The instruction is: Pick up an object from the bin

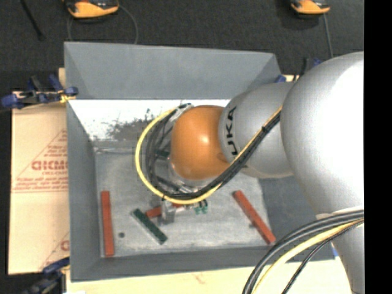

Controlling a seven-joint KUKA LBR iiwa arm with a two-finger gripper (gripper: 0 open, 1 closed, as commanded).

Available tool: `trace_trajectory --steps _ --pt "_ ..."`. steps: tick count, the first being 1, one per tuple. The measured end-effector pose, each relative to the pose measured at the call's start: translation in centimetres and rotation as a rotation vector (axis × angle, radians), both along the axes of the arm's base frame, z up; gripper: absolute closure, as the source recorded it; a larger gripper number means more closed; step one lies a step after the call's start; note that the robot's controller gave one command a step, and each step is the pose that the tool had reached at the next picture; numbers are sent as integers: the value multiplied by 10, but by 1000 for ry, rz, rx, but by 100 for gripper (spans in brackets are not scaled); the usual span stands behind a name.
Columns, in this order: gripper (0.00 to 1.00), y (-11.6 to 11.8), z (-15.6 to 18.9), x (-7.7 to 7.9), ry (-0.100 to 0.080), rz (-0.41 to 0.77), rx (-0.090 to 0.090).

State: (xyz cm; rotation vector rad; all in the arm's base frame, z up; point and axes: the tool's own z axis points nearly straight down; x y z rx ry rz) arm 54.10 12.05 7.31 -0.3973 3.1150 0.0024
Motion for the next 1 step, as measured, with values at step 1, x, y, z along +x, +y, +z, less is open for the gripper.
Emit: trace_trajectory --steps 1 --pt "100 4 131 18 -12 88 0"
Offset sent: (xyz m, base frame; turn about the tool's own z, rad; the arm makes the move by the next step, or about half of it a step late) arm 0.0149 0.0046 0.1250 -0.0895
